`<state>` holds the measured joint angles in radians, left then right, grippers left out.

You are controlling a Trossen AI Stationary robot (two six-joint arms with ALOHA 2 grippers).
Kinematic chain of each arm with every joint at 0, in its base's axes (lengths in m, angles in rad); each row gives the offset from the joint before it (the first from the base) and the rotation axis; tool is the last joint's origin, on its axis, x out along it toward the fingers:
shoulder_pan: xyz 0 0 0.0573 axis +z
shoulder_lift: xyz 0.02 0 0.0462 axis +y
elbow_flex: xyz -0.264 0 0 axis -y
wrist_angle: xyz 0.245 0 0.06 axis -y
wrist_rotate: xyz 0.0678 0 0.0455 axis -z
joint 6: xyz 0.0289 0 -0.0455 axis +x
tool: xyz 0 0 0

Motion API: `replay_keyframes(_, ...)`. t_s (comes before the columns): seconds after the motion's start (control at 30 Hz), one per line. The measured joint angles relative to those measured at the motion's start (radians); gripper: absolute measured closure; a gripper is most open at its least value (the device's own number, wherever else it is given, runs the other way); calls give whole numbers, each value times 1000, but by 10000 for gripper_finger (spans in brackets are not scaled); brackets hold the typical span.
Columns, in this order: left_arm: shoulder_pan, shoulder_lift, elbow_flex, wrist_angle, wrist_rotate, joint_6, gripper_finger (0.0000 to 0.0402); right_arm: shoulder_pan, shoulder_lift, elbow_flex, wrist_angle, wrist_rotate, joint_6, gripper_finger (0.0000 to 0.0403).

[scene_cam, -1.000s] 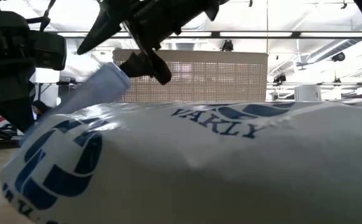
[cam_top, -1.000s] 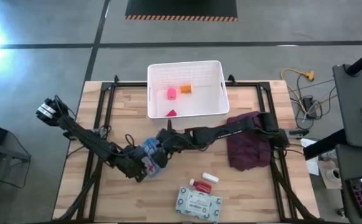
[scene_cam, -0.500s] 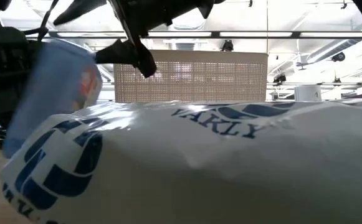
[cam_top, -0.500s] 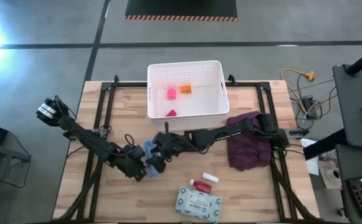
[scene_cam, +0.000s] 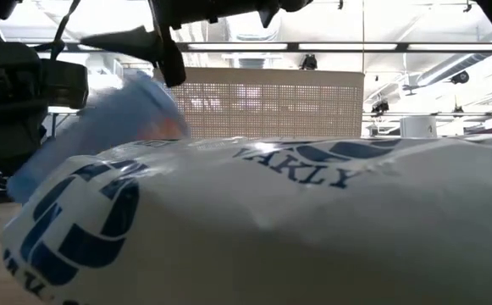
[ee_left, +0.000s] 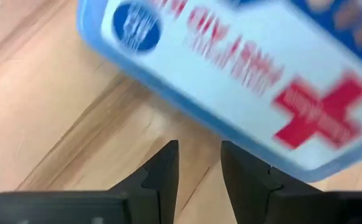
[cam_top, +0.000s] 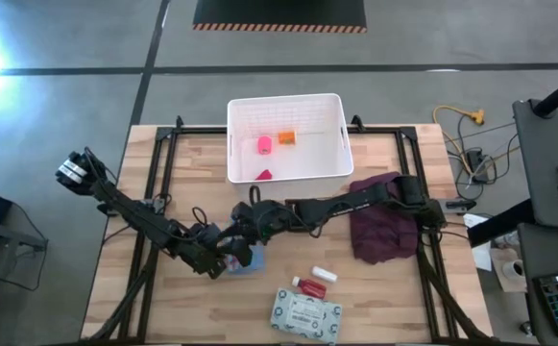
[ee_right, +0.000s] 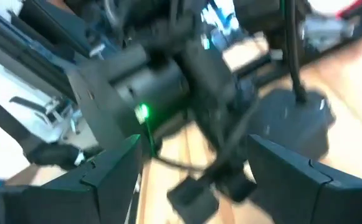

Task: Pick & place medical supplies in basket/bin
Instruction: Put the blue first aid kit into the white bin

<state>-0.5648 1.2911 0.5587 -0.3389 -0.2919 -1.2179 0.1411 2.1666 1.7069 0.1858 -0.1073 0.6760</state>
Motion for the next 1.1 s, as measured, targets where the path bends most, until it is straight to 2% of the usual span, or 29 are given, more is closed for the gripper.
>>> replay_keyframes(0.1,0,0,0,2,-2,0,299,-12,-10,20,-84,4,-48,124)
replay_keyframes(0.3,-1,0,0,14,-1,0,299,-30,-49,95,-856,117,-64,133)
replay_keyframes(0.4,-1,0,5,53,-1,3,299,-2,-44,49,-1028,150,-88,140)
replay_keyframes(0.57,-1,-1,48,85,-28,36,299,59,-46,-98,-1016,130,4,155)
replay_keyframes(0.77,25,6,45,84,-65,38,299,70,-45,-234,-761,140,25,171)
replay_keyframes(0.87,47,28,32,81,-48,38,299,57,-44,-248,-690,140,24,176)
replay_keyframes(1.1,62,94,29,103,-22,38,299,45,-40,-245,-663,171,-38,177)
